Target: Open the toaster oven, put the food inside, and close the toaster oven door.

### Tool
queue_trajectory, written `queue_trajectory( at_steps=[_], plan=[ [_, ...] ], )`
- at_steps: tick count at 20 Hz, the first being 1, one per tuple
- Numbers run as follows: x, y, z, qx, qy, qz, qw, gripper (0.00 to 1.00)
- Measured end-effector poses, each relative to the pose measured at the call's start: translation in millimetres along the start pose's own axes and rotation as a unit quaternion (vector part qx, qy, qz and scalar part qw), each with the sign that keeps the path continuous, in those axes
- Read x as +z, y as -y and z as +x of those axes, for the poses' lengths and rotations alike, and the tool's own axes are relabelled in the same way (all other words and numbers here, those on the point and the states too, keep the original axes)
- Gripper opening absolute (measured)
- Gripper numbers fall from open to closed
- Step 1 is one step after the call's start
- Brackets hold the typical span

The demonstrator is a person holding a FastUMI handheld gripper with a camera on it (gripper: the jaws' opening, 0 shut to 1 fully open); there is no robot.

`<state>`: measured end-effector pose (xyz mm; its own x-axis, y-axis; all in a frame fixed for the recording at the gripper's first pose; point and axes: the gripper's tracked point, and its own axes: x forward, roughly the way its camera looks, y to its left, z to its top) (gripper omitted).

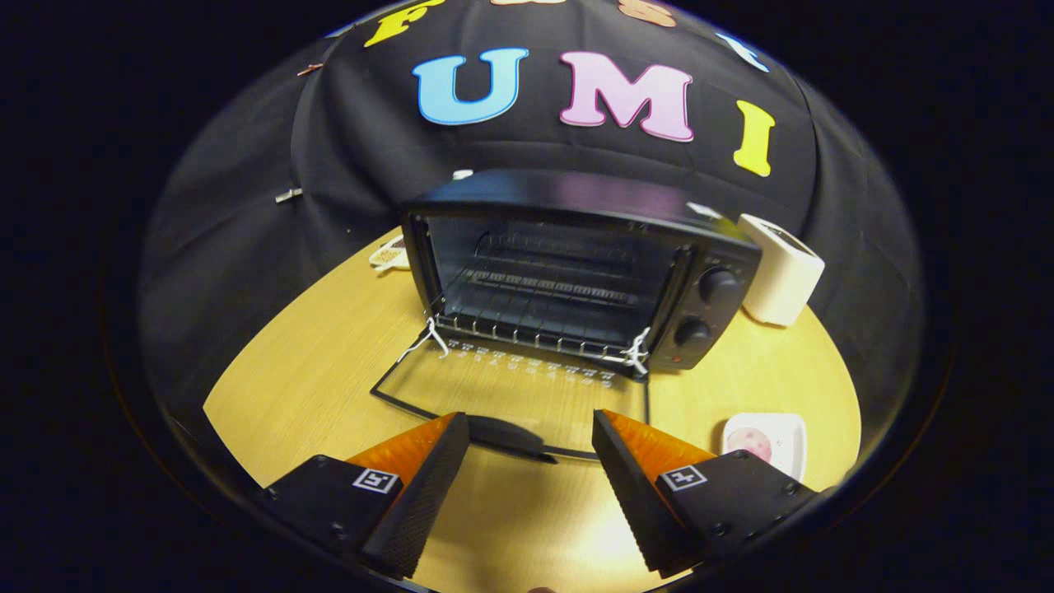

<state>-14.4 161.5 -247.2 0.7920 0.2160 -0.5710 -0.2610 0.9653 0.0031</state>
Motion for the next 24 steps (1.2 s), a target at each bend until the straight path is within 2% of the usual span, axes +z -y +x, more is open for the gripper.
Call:
queue_trajectory(
  at_steps=[5, 9, 12, 16, 20, 24],
  plan=[
    [29.3, 72.1, -33.8, -0.021, 0.032, 0.01, 0.999, 0.99],
    [32.1, 144.6, -51.6, -0.05, 0.034, 0.023, 0.998, 0.99],
    [23.3, 197.2, -62.3, -0.068, 0.019, 0.042, 0.997, 0.99],
    [6.8, 259.5, -68.7, -0.086, -0.006, 0.038, 0.996, 0.99],
    [-14.1, 301.2, -62.4, -0.095, -0.037, 0.077, 0.992, 0.99],
    [-35.6, 323.8, -51.9, -0.083, -0.075, 0.094, 0.989, 0.98]
  ],
)
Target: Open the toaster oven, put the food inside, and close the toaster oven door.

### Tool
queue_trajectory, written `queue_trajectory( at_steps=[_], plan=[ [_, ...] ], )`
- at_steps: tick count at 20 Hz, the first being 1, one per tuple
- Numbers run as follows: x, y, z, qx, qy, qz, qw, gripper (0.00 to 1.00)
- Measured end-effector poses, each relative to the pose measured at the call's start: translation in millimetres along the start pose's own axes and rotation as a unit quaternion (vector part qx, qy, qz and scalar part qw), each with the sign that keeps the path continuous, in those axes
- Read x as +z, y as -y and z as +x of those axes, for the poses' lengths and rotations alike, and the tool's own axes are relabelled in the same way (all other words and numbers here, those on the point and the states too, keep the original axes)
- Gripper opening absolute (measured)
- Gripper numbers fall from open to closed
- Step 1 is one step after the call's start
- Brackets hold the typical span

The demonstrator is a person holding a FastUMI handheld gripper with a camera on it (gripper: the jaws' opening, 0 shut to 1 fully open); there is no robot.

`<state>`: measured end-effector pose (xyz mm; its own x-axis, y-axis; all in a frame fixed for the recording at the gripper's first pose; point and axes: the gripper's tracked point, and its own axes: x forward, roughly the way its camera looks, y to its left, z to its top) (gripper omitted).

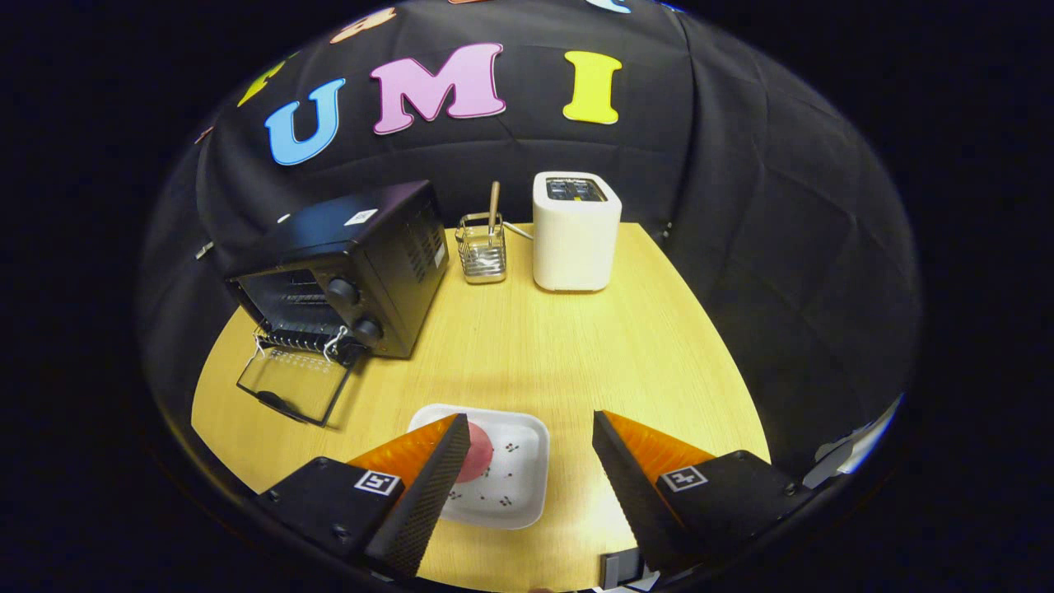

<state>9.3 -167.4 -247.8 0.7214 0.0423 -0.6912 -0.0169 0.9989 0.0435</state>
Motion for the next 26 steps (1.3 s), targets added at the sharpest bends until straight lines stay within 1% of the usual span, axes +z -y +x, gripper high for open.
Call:
queue_trajectory(
  at_steps=[3, 6, 10, 16, 19, 21, 22, 23, 24, 25, 26],
  plan=[
    [-17.8, 15.3, 12.8, 0.008, -0.03, 0.005, 1.0, 0.99],
    [-39.1, 25.3, 26.5, 0.02, -0.073, 0.015, 0.997, 0.98],
    [-57.3, 35.2, 40.7, 0.03, -0.109, 0.008, 0.994, 0.98],
    [-76.7, 16.3, 53.2, 0.064, -0.148, -0.006, 0.987, 0.98],
    [-90.5, 7.4, 53.5, 0.071, -0.171, -0.023, 0.982, 0.97],
    [-101.2, 1.5, 53.1, 0.075, -0.19, -0.021, 0.979, 0.96],
    [-108.1, 0.0, 53.0, 0.077, -0.202, -0.02, 0.976, 0.89],
    [-110.9, 0.2, 52.0, 0.075, -0.21, -0.02, 0.974, 0.86],
    [-108.8, 0.7, 56.5, 0.073, -0.206, -0.018, 0.976, 0.74],
    [-110.6, -0.3, 55.9, 0.071, -0.214, -0.017, 0.974, 0.62],
    [-109.2, 5.2, 57.6, 0.06, -0.209, -0.017, 0.976, 0.5]
  ],
)
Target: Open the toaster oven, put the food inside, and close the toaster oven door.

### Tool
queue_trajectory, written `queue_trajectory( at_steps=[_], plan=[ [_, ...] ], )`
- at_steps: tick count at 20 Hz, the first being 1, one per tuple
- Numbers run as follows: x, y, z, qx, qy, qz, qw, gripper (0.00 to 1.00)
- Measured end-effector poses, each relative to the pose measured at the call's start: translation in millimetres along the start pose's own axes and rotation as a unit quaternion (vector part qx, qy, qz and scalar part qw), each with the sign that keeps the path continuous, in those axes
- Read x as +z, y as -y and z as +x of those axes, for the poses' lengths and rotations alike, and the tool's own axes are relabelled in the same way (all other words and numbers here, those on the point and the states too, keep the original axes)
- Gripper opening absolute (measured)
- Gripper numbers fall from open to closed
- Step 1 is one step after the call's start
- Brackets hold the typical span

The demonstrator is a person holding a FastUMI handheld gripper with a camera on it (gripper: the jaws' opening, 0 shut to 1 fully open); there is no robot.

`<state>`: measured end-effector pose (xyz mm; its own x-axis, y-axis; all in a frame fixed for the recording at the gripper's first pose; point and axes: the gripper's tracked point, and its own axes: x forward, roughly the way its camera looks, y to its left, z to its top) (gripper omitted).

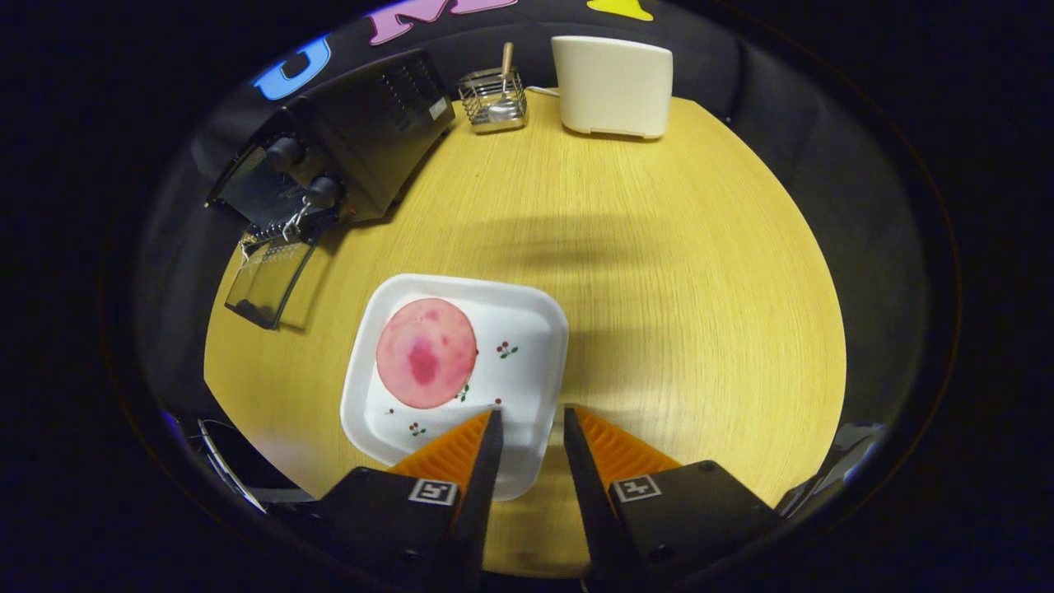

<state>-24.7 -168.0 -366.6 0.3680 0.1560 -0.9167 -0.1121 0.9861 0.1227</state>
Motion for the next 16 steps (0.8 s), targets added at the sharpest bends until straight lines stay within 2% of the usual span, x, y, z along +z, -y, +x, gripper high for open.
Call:
queue_trajectory(
  at_steps=[2, 7, 10, 13, 16],
  plan=[
    [-0.5, 1.5, 2.2, -0.004, -0.007, 0.016, 1.0, 0.26],
    [4.3, 4.4, 3.4, 0.028, -0.004, 0.064, 0.998, 0.1],
    [1.5, 2.9, 3.3, 0.049, -0.013, 0.089, 0.995, 0.06],
    [-0.2, 0.8, 2.6, 0.04, -0.011, 0.115, 0.993, 0.06],
    [-10.3, -10.2, 1.0, 0.062, -0.03, 0.185, 0.98, 0.06]
  ],
)
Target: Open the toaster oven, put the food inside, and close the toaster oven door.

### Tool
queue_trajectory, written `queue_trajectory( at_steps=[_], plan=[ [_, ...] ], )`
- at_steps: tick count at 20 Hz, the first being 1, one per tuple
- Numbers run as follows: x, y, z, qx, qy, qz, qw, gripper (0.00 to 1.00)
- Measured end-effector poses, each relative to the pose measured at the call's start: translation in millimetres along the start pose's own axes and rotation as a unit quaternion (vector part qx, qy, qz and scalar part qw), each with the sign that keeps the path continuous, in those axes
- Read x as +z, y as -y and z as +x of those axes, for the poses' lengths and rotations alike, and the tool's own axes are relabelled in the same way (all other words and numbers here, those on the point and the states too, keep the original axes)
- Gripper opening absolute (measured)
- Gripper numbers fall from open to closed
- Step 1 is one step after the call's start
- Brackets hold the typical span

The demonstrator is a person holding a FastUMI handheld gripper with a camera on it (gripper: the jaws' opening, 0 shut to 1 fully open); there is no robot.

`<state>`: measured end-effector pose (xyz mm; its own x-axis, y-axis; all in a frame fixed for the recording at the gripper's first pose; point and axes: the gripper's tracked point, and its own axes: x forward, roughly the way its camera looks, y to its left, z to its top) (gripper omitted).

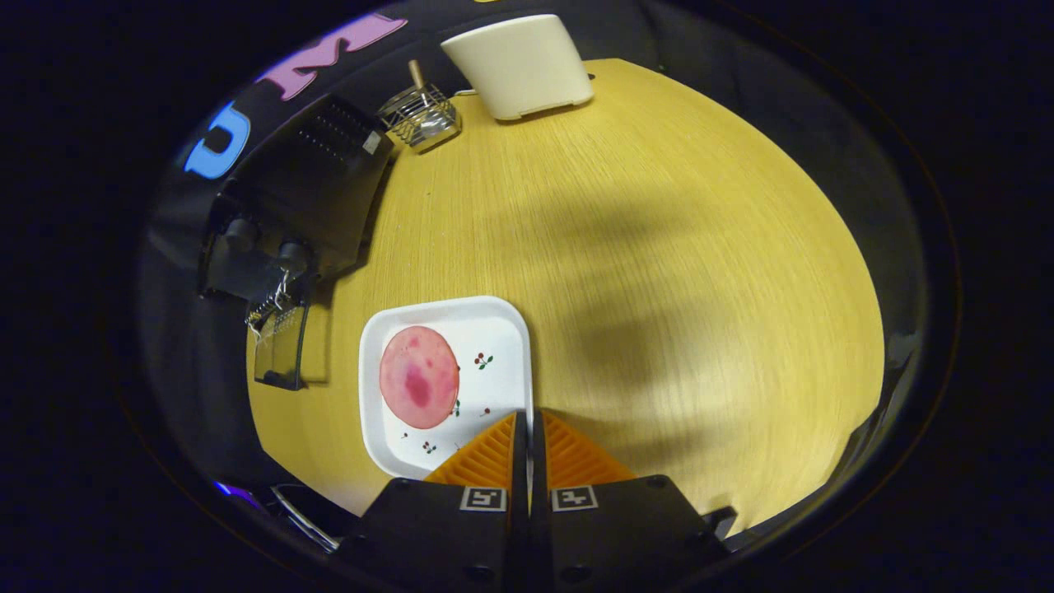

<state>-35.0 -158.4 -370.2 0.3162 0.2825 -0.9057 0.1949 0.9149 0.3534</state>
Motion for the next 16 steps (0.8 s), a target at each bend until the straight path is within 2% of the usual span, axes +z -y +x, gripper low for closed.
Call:
queue_trajectory(
  at_steps=[7, 16],
  plan=[
    [-14.7, -32.6, -26.9, 0.069, 0.031, 0.099, 0.992, 0.05],
    [-13.3, -61.2, -58.1, 0.127, 0.089, 0.195, 0.968, 0.05]
  ],
)
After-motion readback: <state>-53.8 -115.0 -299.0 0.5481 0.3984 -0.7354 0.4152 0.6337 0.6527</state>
